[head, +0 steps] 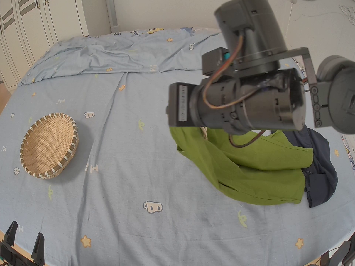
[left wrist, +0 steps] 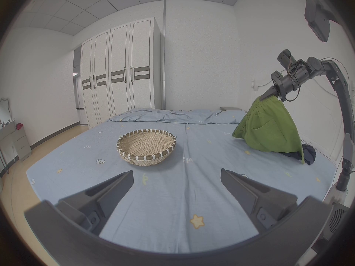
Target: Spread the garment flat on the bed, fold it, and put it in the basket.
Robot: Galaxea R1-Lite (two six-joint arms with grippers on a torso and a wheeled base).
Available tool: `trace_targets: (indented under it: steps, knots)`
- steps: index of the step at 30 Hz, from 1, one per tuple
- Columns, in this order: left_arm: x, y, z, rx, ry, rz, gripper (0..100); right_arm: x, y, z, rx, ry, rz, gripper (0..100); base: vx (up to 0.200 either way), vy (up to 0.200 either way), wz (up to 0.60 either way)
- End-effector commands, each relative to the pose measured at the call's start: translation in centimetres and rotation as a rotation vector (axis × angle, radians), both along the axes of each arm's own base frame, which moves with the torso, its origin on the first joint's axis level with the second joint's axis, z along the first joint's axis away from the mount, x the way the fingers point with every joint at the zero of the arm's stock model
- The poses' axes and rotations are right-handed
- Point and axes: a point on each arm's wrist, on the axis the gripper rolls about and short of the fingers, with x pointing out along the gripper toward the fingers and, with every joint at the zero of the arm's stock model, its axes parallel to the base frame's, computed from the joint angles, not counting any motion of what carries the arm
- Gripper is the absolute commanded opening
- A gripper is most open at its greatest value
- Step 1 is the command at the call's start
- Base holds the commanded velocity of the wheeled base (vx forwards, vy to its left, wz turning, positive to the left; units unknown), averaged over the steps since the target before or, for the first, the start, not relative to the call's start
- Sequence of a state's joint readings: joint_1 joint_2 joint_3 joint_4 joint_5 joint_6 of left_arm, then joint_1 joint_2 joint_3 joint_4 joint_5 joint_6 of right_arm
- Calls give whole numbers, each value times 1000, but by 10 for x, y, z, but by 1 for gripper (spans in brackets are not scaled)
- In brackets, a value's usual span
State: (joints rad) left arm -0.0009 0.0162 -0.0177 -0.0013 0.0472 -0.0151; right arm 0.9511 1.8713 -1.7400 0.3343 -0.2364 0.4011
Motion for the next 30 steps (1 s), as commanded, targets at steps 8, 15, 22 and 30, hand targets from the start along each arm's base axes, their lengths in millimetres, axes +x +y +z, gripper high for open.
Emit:
trace_targets:
  steps: [8, 15, 22, 30]
  knots:
    - [1, 0, -5, 0, 13, 0, 100, -7, 57, -33, -33, 48, 79, 0, 0, 0, 0]
    - [1, 0, -5, 0, 13, 0, 100, 0, 68, -60, -98, 90, 78, 100, 0, 0, 0]
    - [1, 0, -5, 0, 13, 0, 100, -2, 68, -73, -158, 122, 83, 100, 0, 0, 0]
    - [1, 0, -5, 0, 13, -2, 100, 5, -27, -37, -137, 144, -57, 100, 0, 0, 0]
